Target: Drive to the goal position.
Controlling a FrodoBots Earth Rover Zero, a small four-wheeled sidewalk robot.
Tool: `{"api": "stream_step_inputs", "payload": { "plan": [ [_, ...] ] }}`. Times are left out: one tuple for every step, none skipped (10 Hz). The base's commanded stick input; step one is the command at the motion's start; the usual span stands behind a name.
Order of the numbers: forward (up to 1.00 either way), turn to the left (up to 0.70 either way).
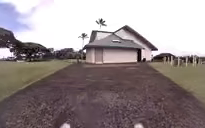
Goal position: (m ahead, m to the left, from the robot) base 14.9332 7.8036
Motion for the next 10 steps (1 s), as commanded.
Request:
{"api": "stream_step_inputs", "payload": {
  "plan": [
    [0.70,0.00],
    [0.70,0.00],
    [0.70,0.00],
    [0.70,0.00],
    [0.70,0.00],
    [0.70,0.00],
    [0.70,0.00],
    [0.70,0.00],
    [0.70,0.00],
    [0.70,0.06]
  ]
}}
